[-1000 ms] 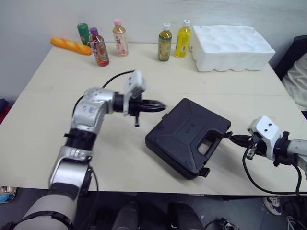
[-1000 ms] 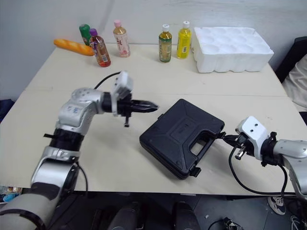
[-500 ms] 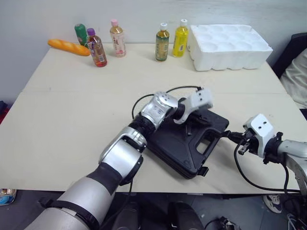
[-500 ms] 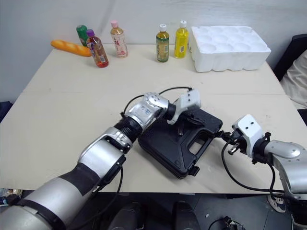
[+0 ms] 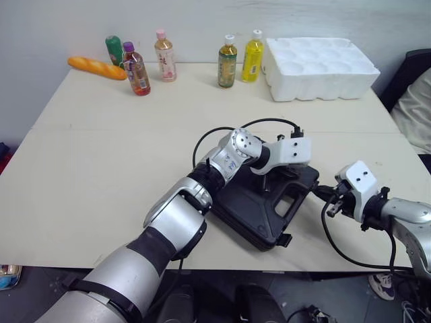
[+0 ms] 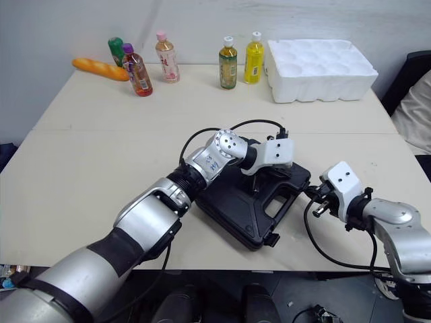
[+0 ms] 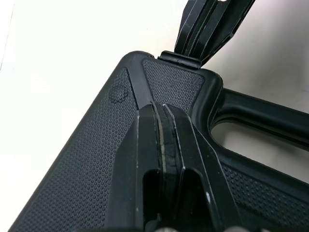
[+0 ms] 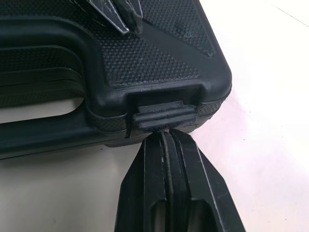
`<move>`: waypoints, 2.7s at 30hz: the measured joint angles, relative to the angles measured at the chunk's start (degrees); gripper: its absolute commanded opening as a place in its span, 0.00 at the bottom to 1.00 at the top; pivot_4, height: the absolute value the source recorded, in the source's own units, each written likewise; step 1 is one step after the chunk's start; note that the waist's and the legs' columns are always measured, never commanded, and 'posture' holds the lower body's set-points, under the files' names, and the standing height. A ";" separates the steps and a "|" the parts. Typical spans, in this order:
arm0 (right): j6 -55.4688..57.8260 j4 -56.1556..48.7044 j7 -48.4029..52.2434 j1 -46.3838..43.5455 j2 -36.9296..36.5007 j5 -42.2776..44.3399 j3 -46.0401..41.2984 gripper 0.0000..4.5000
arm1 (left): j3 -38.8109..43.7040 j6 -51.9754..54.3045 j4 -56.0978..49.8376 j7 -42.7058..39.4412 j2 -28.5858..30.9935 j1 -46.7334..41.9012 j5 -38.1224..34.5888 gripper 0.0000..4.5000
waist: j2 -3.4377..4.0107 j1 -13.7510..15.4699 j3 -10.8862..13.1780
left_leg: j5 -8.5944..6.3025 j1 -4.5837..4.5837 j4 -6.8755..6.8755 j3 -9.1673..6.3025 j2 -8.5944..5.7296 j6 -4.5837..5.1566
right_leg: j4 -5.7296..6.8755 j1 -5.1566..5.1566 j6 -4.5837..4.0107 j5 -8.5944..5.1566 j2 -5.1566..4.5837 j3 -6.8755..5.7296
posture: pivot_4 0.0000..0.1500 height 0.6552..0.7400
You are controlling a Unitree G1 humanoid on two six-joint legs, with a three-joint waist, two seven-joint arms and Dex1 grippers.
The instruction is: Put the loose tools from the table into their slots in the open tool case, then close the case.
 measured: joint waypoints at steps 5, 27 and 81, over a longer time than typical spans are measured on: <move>1.04 0.17 0.09 -2.14 0.19 0.00 1.57 0.01 | 0.01 -0.09 -0.09 0.47 0.10 0.27 0.42 0.00 | -0.08 -1.02 -0.05 | -0.06 0.02 -0.02 0.00 0.07 0.11 | 0.03 0.00 0.00 0.00 0.03 0.01 | 1.00 1.00; 5.26 -14.93 4.73 10.47 -5.11 4.64 -7.41 0.01 | 6.24 11.59 -20.06 -22.75 10.32 10.54 -11.56 0.00 | -0.12 -1.74 -0.20 | 0.12 -0.12 -0.12 -0.11 0.15 -0.34 | 0.35 -0.19 -0.07 -0.04 0.10 0.02 | 1.00 1.00; 14.12 -11.96 28.69 26.62 -18.92 23.46 -48.80 0.99 | 46.12 47.40 -63.13 -28.25 65.18 57.11 -40.05 0.99 | 0.45 -1.86 0.15 | -0.45 0.71 -0.58 -0.81 0.22 0.10 | -0.82 1.02 -0.34 -0.18 -0.23 -0.46 | 1.00 1.00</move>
